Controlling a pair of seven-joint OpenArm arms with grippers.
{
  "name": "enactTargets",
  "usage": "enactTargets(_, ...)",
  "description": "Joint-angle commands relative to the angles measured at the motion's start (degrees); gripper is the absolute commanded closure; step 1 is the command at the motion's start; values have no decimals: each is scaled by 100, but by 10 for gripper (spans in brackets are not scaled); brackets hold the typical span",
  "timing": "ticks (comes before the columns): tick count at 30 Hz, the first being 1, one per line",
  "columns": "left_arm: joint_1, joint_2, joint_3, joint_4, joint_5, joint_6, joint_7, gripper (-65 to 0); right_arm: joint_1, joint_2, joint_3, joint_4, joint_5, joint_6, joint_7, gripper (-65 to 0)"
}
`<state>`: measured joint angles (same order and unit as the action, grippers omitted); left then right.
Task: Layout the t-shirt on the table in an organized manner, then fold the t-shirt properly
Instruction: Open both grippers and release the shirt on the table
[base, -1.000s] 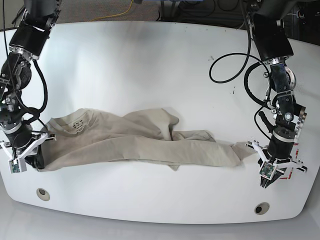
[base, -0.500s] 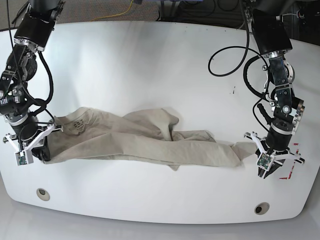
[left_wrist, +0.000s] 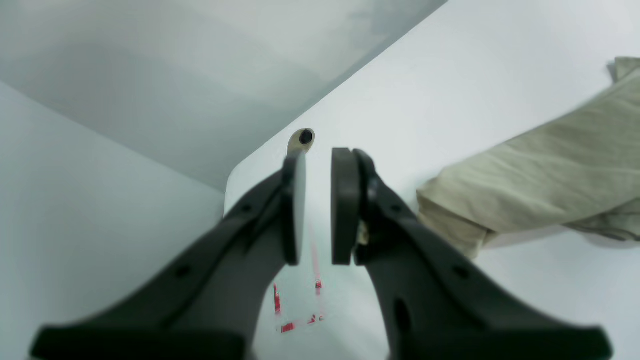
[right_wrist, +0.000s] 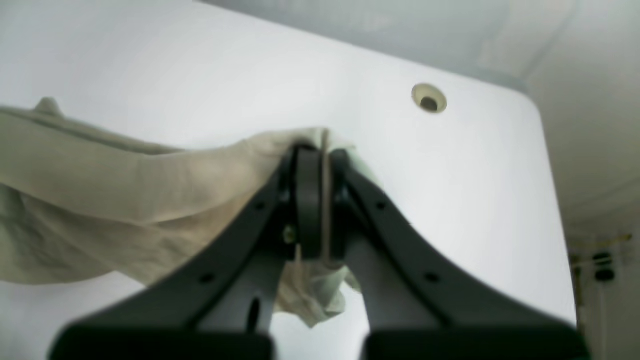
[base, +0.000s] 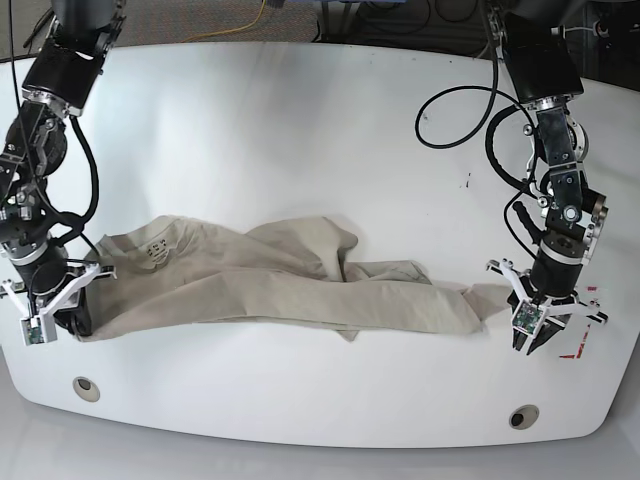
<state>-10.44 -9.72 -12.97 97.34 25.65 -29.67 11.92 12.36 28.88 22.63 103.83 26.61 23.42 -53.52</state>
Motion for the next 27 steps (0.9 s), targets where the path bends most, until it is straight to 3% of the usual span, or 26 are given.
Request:
enactTargets(1,-130,-44,-17,178,-46,79,-151,-83,201,175,27,-31,33,-25,178,0)
enactTargets(21,-121,-44,-17,196,-46,79,-151,-84,2311,158,-263,-3135,33,10,204,-1)
enactTargets(23,-121,-44,-17,196,-46,79,-151,-86,2452,158,-457,-3258,33,10,204,-31)
enactTargets(27,-121,-44,-17,196,-46,79,-151,-90,2601,175,-703,-3337,33,-25,204,-178)
